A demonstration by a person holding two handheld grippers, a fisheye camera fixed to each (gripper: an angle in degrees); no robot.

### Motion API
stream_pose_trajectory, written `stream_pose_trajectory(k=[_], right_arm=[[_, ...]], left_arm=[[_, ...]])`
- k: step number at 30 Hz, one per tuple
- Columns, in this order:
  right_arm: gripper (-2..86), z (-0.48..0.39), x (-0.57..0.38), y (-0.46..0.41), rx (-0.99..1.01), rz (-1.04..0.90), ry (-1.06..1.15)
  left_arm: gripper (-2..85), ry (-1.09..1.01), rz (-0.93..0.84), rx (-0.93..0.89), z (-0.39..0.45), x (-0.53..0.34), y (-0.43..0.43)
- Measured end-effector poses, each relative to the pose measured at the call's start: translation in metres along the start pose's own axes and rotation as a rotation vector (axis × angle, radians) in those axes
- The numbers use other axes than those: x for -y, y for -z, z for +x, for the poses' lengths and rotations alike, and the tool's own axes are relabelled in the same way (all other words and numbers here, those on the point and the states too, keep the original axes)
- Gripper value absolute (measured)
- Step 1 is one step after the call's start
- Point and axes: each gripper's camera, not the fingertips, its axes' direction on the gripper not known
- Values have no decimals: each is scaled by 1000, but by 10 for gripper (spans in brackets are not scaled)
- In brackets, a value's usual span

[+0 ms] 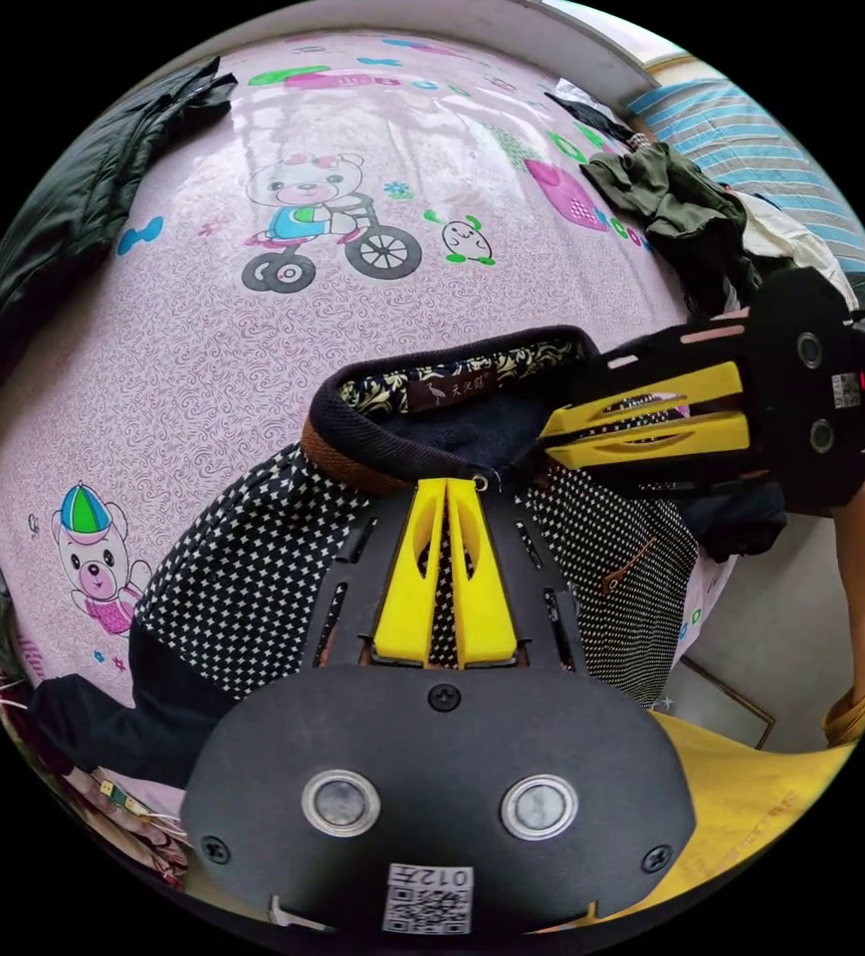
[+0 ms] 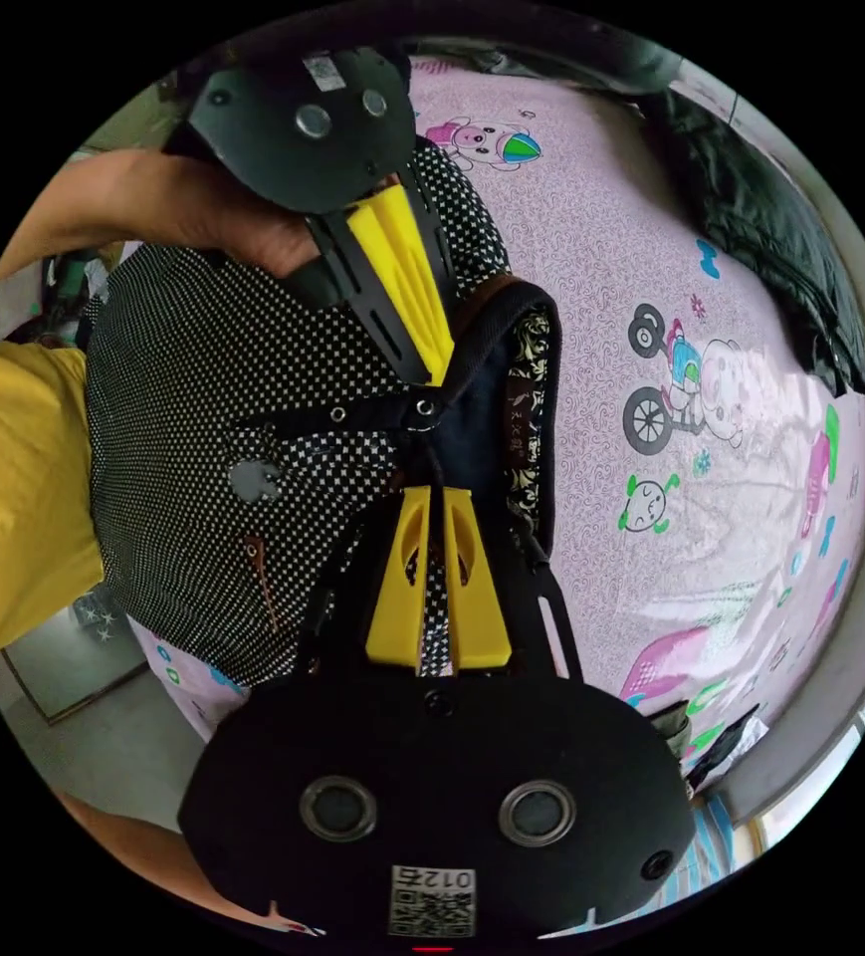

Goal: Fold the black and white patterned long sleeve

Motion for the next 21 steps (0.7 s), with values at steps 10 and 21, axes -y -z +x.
stream_pose_trajectory(k=[10,21], right_arm=[[11,24,-53,54,76,322,-207],[22,41,-31,9,10,310,-432]], left_arm=[[4,0,-36,31,5,19,-15],[3,12,-31,-36,-8,25,-35]])
